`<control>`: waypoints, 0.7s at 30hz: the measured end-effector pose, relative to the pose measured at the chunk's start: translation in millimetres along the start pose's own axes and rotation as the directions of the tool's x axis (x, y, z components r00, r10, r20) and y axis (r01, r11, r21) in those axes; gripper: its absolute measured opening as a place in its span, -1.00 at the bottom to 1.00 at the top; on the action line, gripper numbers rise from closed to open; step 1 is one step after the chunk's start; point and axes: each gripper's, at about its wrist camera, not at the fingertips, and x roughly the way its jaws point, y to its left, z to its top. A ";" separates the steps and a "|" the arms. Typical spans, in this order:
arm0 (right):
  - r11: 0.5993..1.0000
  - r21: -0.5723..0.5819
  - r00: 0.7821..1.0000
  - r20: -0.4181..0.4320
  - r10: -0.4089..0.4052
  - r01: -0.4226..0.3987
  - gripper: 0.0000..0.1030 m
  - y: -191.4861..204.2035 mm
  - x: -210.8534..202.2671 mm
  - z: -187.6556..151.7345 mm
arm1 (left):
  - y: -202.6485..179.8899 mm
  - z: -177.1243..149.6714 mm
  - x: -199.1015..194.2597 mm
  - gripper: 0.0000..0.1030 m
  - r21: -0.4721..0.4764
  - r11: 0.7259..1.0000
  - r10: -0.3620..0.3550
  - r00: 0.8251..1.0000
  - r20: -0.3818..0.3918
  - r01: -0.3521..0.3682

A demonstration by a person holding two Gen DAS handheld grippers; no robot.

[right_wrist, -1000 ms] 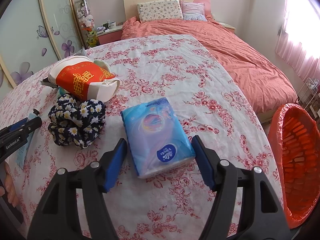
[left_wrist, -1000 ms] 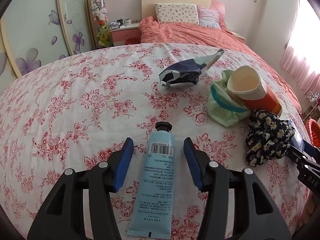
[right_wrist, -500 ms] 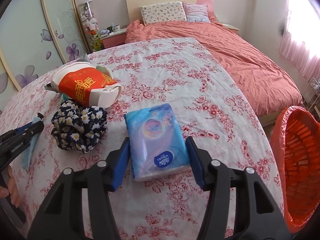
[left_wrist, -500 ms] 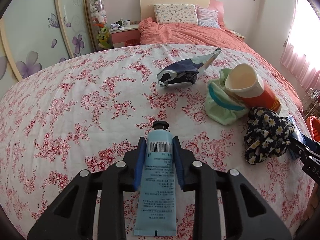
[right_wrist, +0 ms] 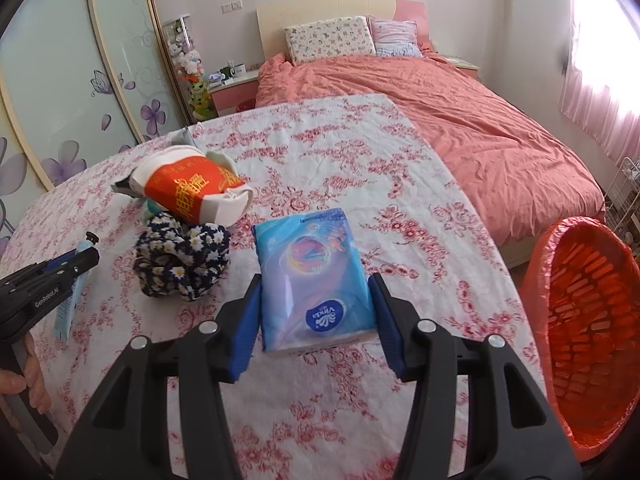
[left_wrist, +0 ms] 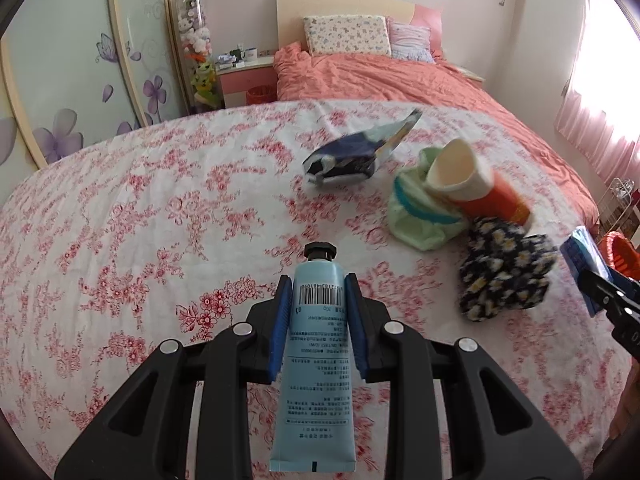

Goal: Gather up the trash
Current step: 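Carry the tissue pack and tube over the orange basket and release both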

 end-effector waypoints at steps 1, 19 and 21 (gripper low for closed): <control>1.000 0.000 1.000 0.004 0.001 -0.001 0.00 -0.5 -3.1 1.0 | -1.5 1.7 -3.4 -0.46 0.003 1.000 -0.002 1.000 0.006 0.002; 0.996 0.079 0.984 0.171 -0.050 0.037 0.00 -66.1 -111.4 -1.5 | -103.0 16.3 -81.3 -0.46 0.162 0.975 -0.171 0.980 0.102 0.153; 0.994 0.103 0.981 0.182 -0.066 0.048 0.00 -82.7 -122.1 -4.9 | -123.0 14.8 -85.9 -0.46 0.189 0.964 -0.206 0.974 0.099 0.184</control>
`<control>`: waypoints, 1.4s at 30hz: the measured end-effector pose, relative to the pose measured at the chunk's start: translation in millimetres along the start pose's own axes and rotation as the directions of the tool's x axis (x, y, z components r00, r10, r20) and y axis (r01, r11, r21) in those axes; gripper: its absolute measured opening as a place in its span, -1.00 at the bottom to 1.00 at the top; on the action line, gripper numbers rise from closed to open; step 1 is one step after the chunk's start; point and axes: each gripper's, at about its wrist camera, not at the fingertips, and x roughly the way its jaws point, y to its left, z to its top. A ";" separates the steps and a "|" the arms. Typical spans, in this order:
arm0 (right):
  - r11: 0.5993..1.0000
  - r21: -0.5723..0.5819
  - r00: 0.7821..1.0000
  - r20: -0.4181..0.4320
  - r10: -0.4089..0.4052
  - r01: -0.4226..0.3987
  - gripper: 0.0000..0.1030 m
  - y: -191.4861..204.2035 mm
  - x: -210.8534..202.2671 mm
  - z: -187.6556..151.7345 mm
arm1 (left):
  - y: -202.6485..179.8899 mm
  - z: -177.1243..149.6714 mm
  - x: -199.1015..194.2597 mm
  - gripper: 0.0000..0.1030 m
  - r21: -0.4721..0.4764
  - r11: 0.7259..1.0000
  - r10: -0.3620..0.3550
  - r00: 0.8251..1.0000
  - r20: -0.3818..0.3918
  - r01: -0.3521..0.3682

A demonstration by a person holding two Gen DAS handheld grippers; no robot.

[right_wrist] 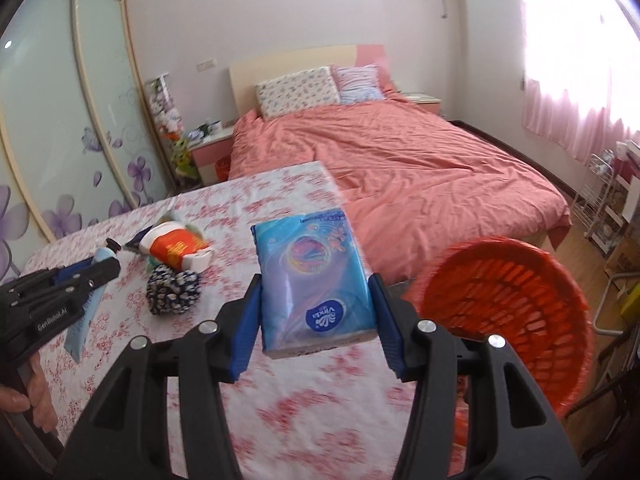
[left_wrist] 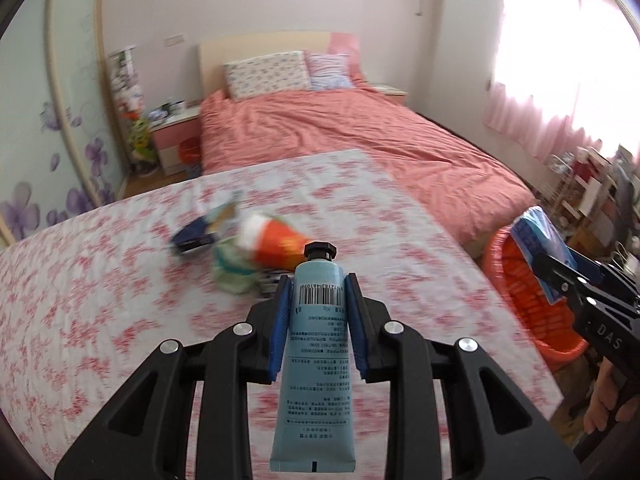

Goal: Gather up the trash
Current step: 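Carry the tissue pack and tube over the orange basket and release both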

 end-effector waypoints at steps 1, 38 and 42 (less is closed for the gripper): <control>1.000 0.008 1.000 0.005 -0.008 0.008 0.00 -7.8 -4.3 -0.6 | -7.4 0.7 0.1 -0.46 0.008 1.000 -0.014 1.000 0.001 0.014; 0.928 0.325 0.982 -0.032 -0.184 0.184 0.22 -214.8 -2.0 -32.0 | -199.0 7.5 77.6 0.53 0.128 0.955 -0.258 0.961 -0.097 0.269; 0.944 0.268 0.981 -0.037 -0.191 0.194 0.22 -192.7 2.0 -31.1 | -162.3 5.5 71.9 0.83 0.088 0.978 -0.181 0.981 -0.071 0.187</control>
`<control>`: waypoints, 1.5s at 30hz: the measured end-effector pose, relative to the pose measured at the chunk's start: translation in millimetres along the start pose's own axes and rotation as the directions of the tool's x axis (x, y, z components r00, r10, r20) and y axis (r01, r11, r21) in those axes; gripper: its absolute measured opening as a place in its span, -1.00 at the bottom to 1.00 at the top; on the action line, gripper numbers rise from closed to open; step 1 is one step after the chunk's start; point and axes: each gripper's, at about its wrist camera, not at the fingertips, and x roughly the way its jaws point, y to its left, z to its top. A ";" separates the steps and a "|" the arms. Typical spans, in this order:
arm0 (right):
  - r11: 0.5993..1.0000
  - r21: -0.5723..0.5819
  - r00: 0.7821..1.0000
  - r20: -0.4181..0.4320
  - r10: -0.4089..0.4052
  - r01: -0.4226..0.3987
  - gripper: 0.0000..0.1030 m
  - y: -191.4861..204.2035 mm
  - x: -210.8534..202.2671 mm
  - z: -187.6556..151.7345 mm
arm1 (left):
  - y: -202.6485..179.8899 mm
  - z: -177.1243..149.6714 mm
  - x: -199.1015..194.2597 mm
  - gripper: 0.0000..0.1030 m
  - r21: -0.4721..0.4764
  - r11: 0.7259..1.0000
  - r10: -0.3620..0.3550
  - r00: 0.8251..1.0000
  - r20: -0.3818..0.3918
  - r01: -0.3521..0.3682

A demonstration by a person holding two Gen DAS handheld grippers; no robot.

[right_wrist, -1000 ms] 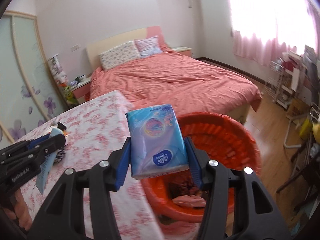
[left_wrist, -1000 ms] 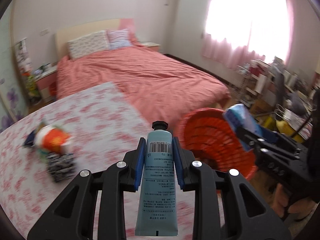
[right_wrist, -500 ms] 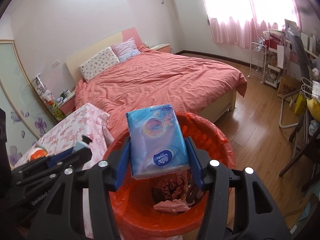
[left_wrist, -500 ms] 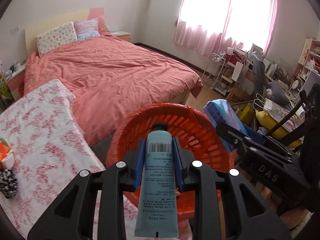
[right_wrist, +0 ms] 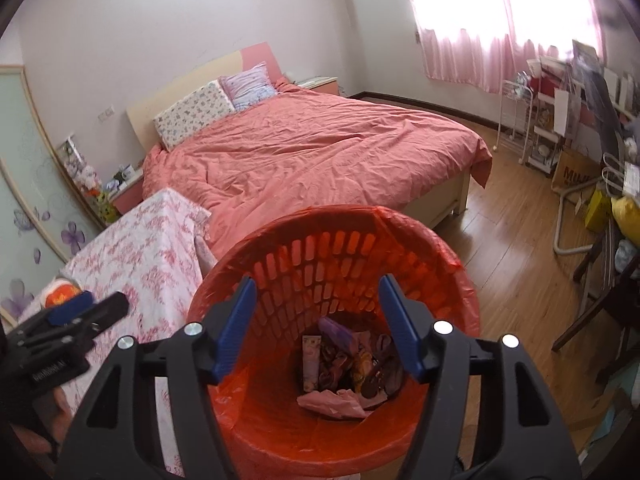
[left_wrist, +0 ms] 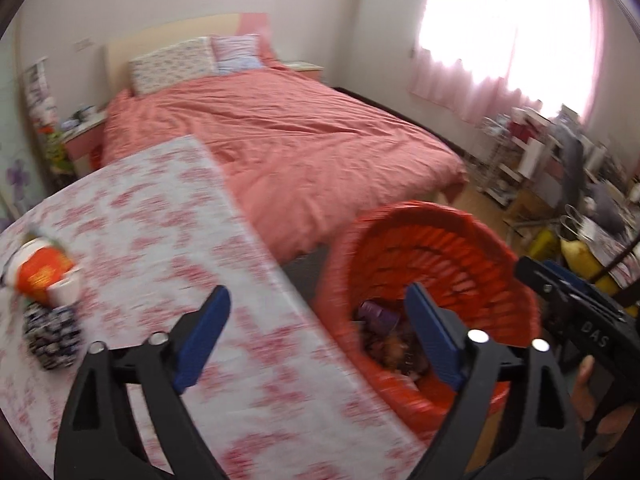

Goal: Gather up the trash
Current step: 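Carry the tissue pack and tube over the orange basket and release both, then return to the bed and grasp the black floral scrunchie with the right tool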

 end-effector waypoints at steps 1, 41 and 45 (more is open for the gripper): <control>1.000 -0.022 1.000 -0.002 0.001 -0.001 0.22 9.1 0.2 -2.2 | 8.4 -1.8 -3.9 0.85 -0.005 1.000 0.028 1.000 0.008 -0.028; 0.876 -0.343 0.923 -0.300 0.240 -0.339 -0.55 377.5 79.6 -104.2 | 298.4 -110.8 -93.2 0.96 -0.336 0.827 0.448 0.889 -0.089 -0.450; 0.875 -0.348 0.927 -0.287 0.242 -0.336 -0.66 358.2 72.0 -105.0 | 292.7 -104.5 -87.9 0.96 -0.347 0.847 0.407 0.911 -0.065 -0.403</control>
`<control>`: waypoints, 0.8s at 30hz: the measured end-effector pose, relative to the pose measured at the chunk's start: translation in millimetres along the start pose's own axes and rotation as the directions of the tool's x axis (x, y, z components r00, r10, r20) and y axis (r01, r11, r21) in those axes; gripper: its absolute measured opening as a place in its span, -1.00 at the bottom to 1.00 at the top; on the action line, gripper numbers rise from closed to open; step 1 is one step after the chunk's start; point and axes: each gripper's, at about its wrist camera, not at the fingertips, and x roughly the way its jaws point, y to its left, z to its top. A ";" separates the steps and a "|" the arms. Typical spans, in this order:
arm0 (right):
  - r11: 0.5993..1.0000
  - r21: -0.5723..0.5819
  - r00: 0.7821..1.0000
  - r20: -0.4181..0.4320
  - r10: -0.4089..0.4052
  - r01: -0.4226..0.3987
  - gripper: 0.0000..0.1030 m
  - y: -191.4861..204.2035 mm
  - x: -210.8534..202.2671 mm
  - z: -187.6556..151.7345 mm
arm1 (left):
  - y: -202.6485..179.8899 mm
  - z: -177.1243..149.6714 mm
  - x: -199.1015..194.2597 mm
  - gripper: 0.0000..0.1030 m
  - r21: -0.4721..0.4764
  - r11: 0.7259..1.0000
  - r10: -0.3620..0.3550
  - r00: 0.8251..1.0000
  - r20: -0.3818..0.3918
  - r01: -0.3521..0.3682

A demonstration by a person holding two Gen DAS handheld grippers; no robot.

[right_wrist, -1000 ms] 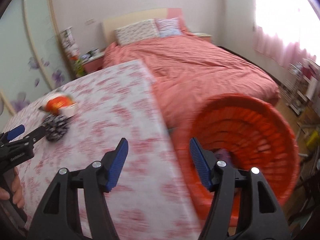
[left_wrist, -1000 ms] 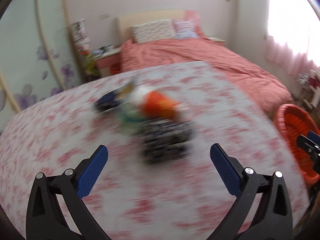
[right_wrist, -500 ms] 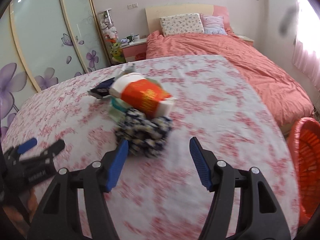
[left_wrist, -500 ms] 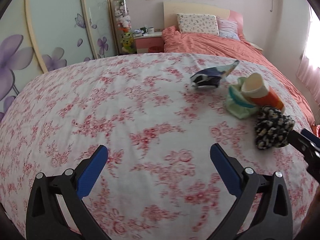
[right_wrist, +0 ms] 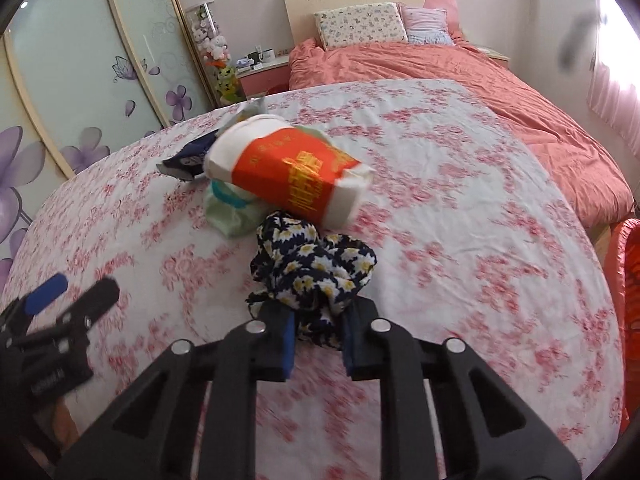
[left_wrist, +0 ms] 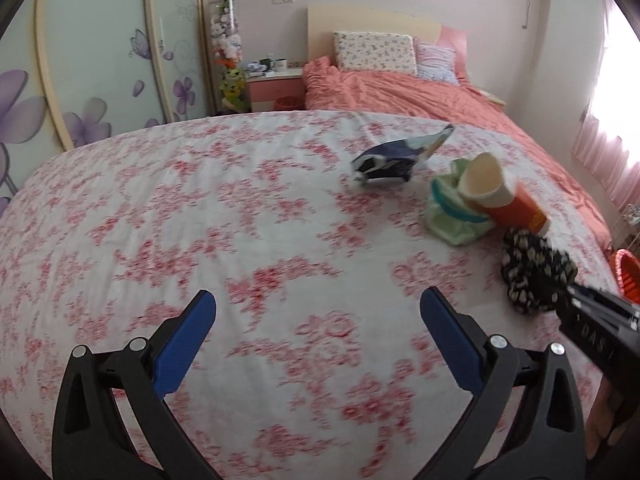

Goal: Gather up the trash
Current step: 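Return to the bed and grasp the black floral scrunchie with the right tool, then grasp the blue-and-mint cloth with the left tool while the right tool holds the scrunchie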

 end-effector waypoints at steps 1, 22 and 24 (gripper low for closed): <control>1.000 0.004 1.000 0.004 -0.007 0.007 -0.67 -4.3 -3.1 -2.0 | -2.9 2.5 2.1 0.96 -0.004 1.000 -0.007 1.000 -0.004 0.007; 0.994 0.066 0.996 0.008 -0.089 0.088 -0.65 -55.2 -10.6 -7.5 | -52.7 80.3 74.2 0.92 0.140 0.989 0.051 0.999 0.014 -0.052; 0.994 0.068 0.996 0.008 -0.085 0.085 -0.65 -55.8 -10.5 -7.3 | -57.5 85.2 77.4 0.85 0.170 0.984 0.046 0.999 0.018 -0.048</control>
